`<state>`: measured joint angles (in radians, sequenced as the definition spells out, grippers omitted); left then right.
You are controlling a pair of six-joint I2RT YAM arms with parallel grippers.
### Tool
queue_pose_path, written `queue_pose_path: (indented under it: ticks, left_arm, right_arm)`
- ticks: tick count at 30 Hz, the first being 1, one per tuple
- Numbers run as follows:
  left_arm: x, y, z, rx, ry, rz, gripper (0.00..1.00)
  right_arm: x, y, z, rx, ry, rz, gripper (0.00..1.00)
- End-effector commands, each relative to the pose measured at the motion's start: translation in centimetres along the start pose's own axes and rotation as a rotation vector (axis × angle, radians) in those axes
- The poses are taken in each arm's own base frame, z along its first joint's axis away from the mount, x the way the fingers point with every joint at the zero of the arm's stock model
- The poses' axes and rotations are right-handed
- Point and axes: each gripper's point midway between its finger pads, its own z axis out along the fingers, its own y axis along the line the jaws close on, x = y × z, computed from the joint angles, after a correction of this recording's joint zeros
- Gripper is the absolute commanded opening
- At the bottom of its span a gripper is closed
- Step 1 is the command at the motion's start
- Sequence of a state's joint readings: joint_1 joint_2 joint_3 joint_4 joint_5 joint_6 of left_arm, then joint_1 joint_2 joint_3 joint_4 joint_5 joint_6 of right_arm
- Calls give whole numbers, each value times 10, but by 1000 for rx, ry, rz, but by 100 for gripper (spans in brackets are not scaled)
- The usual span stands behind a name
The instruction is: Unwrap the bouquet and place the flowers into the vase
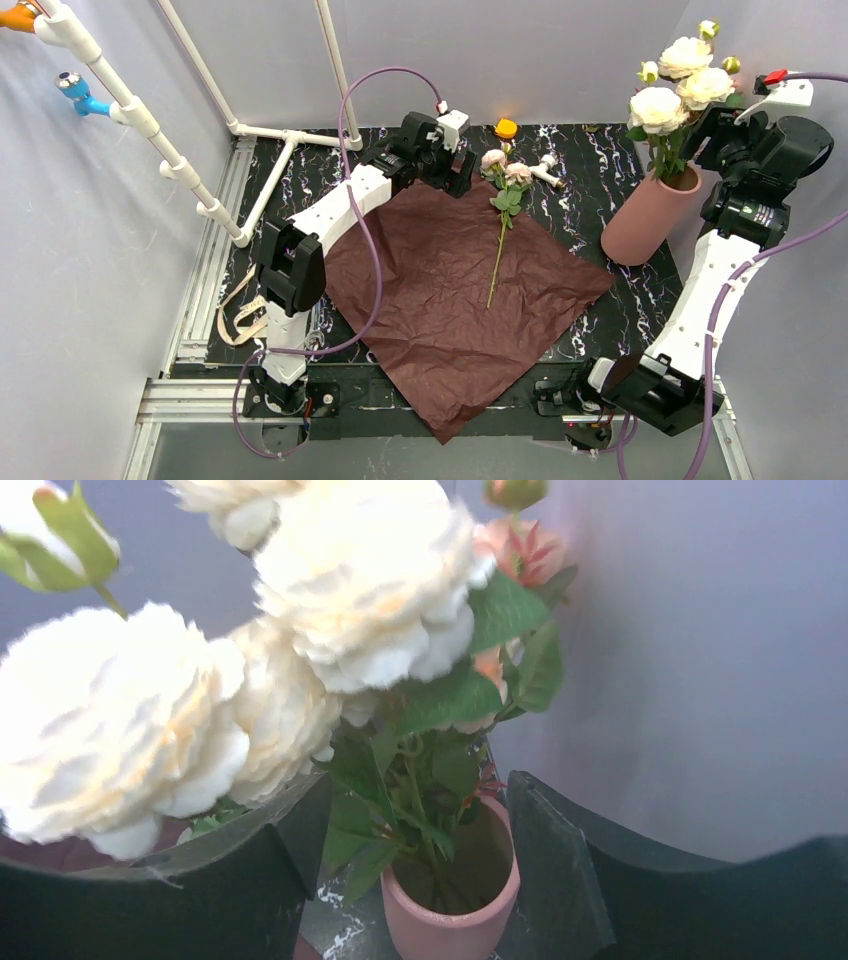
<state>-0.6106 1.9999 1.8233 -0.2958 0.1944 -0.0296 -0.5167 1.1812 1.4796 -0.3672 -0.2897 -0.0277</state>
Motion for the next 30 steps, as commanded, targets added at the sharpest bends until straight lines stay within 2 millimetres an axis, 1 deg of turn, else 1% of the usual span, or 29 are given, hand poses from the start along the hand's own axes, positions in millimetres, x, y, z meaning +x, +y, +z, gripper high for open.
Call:
queue_pose_path:
  ticks: [1,5,8,13,15,17,20,22,25,30]
  left_arm:
    - [-7,-13,-2,64,-3,25,98]
    - [4,-29,6,109,26,85,98]
    - [19,-41,17,120,61,135,98]
    - [43,-61,43,133,114,190,96]
    - [55,-69,57,136,139,213,94]
    - [63,-77,68,132,152,233,92]
    - [72,-85,84,121,155,235,91]
    - [74,-89,92,113,150,222,91]
    - [74,-96,102,115,132,203,91]
    - [67,-110,109,131,85,173,91]
  right_arm:
    - [-53,6,-20,3,-129,-28,74]
    - [-77,16,-29,-29,-186,-13,79]
    - [-97,23,-36,-56,-240,0,80]
    - [-123,34,-41,-113,-289,0,83]
    - [-131,38,-41,-135,-292,3,85]
    - [-136,42,-39,-166,-290,10,88]
    - [-138,48,-35,-213,-275,24,94]
    - [-136,49,-31,-226,-262,38,97]
    - [-131,51,-27,-240,-242,49,98]
    - [-124,51,-25,-248,-217,46,98]
